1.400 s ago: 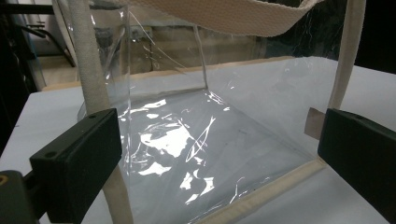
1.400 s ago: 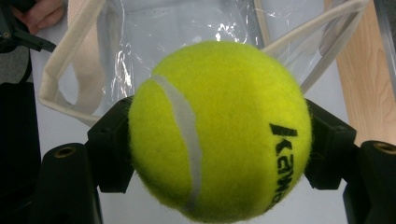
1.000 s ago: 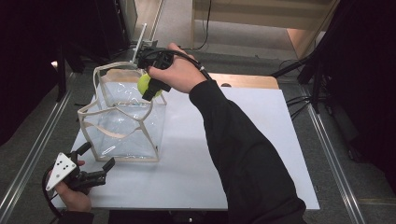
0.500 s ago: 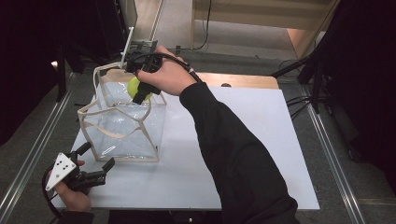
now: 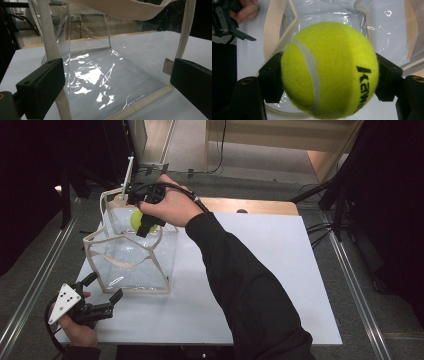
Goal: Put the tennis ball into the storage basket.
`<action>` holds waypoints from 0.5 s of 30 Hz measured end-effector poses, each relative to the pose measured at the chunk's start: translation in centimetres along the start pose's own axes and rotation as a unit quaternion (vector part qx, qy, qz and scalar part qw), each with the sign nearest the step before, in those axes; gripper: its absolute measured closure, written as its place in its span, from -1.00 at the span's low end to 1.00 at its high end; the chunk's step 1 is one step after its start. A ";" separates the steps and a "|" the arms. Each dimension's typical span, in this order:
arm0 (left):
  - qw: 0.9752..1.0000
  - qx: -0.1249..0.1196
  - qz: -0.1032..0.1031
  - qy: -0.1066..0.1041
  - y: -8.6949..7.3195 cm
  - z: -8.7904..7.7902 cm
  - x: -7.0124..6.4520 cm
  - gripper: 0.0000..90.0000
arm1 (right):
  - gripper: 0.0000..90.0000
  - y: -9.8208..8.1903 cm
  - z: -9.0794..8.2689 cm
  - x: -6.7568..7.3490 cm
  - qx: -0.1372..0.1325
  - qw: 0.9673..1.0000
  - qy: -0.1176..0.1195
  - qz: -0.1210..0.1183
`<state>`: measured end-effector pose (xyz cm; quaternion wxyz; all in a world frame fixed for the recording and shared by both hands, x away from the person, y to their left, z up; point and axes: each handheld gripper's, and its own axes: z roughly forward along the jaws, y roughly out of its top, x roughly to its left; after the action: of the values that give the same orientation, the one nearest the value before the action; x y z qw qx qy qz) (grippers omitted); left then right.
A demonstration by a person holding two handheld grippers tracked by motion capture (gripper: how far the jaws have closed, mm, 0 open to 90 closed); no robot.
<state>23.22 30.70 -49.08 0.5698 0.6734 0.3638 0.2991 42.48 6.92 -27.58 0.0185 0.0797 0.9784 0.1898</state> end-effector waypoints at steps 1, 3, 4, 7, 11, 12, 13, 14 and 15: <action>1.000 0.000 -0.001 0.000 0.0 0.0 0.0 -1.00 | -0.48 -0.1 0.1 -0.1 0.001 1.000 -0.001 -0.001; 1.000 0.000 0.000 0.000 0.0 0.0 0.0 -1.00 | -0.48 -0.2 0.4 -0.2 0.003 1.000 0.000 0.001; 1.000 0.000 0.000 -0.001 0.0 0.0 0.0 -1.00 | -0.48 -0.4 0.6 -0.2 0.005 1.000 -0.001 0.000; 1.000 0.000 0.000 0.000 0.0 0.0 0.0 -1.00 | -0.48 -0.7 1.0 -0.3 0.009 1.000 -0.001 0.000; 1.000 0.001 0.001 0.000 0.0 0.0 0.0 -1.00 | -0.49 -1.0 1.6 -0.2 0.018 1.000 -0.005 -0.008; 1.000 0.001 0.001 0.000 0.0 0.0 0.0 -1.00 | -0.49 -1.1 1.8 -0.1 0.022 1.000 -0.004 -0.011; 1.000 0.001 0.001 0.000 0.0 0.0 0.0 -1.00 | -0.49 -1.2 1.9 -0.1 0.023 1.000 -0.005 -0.012; 1.000 0.001 0.001 0.000 0.0 0.0 0.0 -1.00 | -0.49 -1.3 2.1 0.0 0.024 1.000 -0.006 -0.015; 1.000 0.001 0.001 0.000 0.0 0.0 0.0 -1.00 | -0.50 -1.3 2.1 0.0 0.024 1.000 -0.008 -0.016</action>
<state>23.23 30.66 -49.08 0.5692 0.6741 0.3634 0.2992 42.40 6.49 -30.06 0.0273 0.0659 0.9836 0.1655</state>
